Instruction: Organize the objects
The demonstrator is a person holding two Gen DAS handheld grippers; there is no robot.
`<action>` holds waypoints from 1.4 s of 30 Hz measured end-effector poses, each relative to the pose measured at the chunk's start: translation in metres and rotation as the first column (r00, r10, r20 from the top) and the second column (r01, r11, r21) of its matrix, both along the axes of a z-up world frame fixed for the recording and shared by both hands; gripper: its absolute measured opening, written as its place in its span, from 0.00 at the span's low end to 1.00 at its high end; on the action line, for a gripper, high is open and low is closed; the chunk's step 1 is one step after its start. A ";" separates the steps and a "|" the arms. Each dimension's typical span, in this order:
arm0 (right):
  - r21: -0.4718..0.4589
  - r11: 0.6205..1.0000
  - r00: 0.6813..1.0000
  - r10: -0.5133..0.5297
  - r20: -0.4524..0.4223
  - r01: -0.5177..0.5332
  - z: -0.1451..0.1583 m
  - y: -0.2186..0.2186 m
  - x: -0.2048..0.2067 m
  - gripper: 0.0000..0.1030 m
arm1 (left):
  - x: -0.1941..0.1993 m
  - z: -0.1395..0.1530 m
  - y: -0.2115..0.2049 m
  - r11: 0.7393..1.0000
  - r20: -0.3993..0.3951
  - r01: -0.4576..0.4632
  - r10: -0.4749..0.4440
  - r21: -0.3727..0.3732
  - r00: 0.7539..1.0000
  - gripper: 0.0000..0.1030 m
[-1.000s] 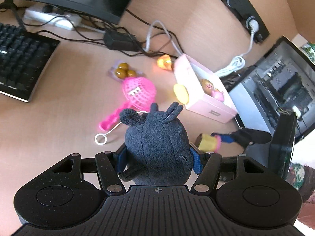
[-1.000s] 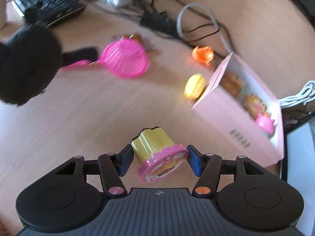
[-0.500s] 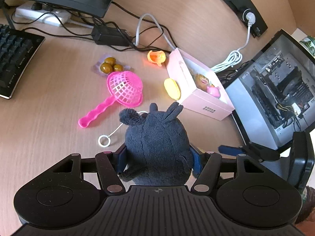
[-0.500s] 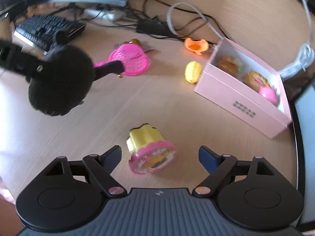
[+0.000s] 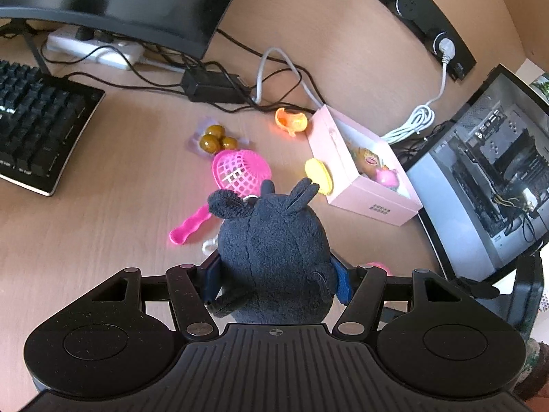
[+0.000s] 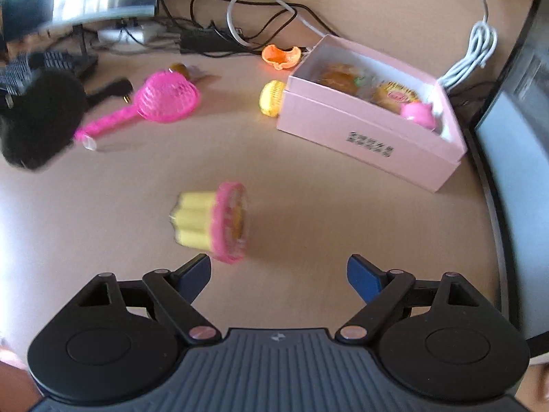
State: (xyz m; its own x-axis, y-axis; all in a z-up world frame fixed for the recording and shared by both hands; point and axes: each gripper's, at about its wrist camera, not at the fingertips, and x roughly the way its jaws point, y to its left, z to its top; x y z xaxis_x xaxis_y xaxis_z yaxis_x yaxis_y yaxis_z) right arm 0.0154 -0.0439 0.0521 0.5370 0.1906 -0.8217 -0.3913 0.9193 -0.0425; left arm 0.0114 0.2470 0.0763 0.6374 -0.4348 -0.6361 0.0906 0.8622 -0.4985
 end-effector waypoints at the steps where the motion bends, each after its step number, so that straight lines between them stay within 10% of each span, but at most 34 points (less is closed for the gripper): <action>1: 0.029 1.000 1.000 -0.004 -0.014 0.004 0.001 0.002 0.001 0.85 | 0.000 -0.001 -0.001 1.000 -0.004 -0.001 0.001 0.002 1.000 0.64; 6: 0.035 0.999 1.000 0.006 0.007 -0.007 -0.003 0.025 0.009 0.83 | -0.004 -0.004 -0.004 1.000 -0.022 0.008 -0.008 0.015 1.000 0.64; 10: -0.029 0.997 0.998 0.065 -0.005 -0.065 -0.008 0.047 0.011 0.46 | -0.008 -0.003 -0.012 0.998 -0.019 0.048 -0.047 0.032 0.999 0.64; 13: -0.049 0.995 0.996 0.084 0.014 -0.083 -0.003 0.052 0.008 0.41 | -0.008 -0.003 -0.020 0.994 -0.020 0.102 -0.101 0.043 0.995 0.64; 23: 0.029 0.997 0.994 -0.071 0.079 0.068 0.042 -0.017 0.001 0.41 | 0.023 0.015 -0.059 0.975 -0.010 0.224 -0.224 0.003 0.975 0.64; 34: 0.130 0.950 0.951 -0.296 0.088 0.284 0.048 -0.106 -0.023 0.41 | 0.142 0.103 -0.160 0.943 0.223 0.325 -0.331 0.067 0.917 0.67; 42: 0.147 0.924 0.929 -0.364 0.062 0.352 0.033 -0.138 -0.027 0.41 | 0.220 0.054 -0.226 0.942 0.170 0.278 -0.310 0.185 0.936 0.68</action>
State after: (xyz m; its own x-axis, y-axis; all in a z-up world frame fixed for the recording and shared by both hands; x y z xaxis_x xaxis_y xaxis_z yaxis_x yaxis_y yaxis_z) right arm -0.0115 -0.1819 0.0851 0.6573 0.0751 -0.7499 -0.0350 0.9970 0.0691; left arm 0.2311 0.0215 0.1299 0.6136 -0.5269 -0.5881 0.4332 0.8473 -0.3072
